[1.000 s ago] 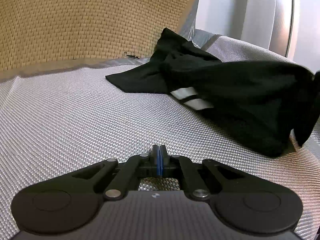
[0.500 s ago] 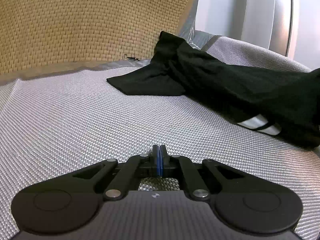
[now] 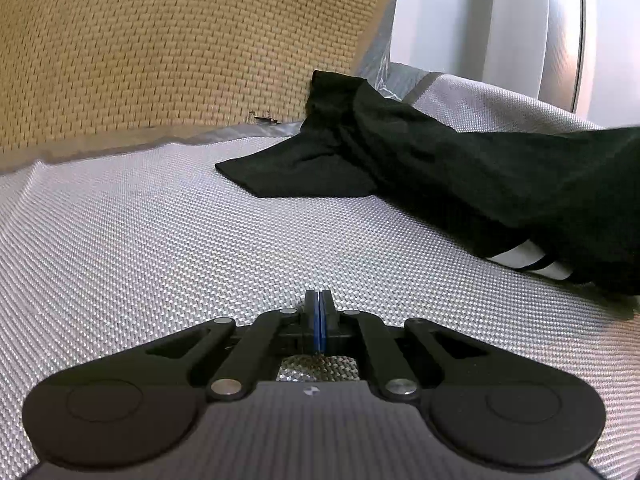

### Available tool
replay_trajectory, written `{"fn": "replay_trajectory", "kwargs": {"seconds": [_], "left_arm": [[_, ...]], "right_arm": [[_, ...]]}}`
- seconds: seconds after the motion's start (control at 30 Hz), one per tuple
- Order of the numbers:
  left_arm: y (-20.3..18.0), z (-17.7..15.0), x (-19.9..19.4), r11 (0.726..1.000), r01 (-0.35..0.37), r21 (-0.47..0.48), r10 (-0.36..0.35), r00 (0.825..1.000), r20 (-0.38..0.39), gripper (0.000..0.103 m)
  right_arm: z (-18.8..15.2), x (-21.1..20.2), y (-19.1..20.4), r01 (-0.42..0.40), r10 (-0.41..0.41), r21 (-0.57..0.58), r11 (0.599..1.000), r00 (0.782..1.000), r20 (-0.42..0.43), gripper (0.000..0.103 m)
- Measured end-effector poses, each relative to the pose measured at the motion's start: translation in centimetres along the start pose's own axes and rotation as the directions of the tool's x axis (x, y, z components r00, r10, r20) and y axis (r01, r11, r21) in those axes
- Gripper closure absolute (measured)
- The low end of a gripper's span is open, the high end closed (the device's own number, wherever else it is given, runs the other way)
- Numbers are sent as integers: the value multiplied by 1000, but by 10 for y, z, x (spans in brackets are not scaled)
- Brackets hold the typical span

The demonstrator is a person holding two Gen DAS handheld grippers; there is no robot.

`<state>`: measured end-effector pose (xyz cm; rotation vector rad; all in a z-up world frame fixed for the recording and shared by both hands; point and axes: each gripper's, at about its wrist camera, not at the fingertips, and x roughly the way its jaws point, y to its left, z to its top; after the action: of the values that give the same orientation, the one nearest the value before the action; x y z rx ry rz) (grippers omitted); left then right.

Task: Fold clothes

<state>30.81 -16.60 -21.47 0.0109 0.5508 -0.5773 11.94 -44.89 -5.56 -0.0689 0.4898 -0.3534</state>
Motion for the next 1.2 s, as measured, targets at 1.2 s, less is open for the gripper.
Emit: {"fn": "replay_trajectory", "kwargs": {"seconds": [1.2], "left_arm": [[2,0,-1,1000,3,-2,-3,1000,4,101]], "right_arm": [[-15,19,56,136,-109,-198,971,984,138,57]]}}
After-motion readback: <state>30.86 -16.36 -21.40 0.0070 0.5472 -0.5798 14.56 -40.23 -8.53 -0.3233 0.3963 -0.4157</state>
